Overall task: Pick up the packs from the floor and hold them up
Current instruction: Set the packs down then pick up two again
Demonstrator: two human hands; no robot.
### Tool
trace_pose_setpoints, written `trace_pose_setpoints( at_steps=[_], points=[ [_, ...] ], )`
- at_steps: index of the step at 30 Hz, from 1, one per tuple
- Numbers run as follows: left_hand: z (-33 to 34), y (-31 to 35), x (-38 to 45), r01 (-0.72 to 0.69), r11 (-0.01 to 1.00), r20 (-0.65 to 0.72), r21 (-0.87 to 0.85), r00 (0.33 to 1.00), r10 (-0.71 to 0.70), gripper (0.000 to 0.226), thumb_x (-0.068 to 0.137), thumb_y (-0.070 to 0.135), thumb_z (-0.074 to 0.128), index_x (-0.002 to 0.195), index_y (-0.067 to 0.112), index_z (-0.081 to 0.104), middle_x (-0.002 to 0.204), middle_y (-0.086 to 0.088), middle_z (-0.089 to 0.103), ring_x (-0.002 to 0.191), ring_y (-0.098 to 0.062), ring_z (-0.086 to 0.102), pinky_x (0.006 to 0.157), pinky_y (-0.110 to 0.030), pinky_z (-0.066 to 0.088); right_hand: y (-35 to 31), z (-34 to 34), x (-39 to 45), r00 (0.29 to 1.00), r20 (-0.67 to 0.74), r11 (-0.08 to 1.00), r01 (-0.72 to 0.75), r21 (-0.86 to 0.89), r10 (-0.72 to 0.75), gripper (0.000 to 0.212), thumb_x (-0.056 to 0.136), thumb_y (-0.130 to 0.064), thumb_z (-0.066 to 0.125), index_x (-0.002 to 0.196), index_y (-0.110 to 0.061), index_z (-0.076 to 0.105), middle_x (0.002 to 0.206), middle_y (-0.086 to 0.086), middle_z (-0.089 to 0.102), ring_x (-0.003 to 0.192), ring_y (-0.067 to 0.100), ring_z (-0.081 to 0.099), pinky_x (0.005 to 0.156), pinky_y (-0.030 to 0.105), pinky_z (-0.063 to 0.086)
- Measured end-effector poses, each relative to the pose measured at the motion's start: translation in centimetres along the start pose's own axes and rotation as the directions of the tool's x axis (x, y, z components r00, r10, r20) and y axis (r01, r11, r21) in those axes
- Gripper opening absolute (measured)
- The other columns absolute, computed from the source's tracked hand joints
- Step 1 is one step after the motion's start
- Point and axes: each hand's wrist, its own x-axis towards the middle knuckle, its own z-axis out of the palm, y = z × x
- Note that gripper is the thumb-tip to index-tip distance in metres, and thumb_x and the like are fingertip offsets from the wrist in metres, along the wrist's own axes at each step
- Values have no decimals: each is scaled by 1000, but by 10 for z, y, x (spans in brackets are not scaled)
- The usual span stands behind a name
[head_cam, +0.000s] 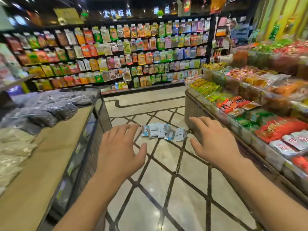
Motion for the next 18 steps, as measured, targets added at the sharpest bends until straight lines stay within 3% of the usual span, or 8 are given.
trace_pose_setpoints(
  at_steps=[9,18],
  points=[
    [78,-16,133,25,1000,0,9,1000,-25,64,82,48,59,137,16,64,126,-5,69,121,-29,61,101,-47,46,33,46,145,1000,-7,997,17,72,-17,69,94,-45,60,157,-30,35,153,-2,47,135,26,48,97,41,50],
    [191,-46,288,4,1000,-8,-27,1000,-4,60,81,46,60,133,16,65,122,-7,70,116,-32,63,99,-48,47,65,111,308,1000,-6,1000,17,26,-17,70,94,-45,62,157,-28,37,150,2,50,134,29,50,95,43,52]
  ],
)
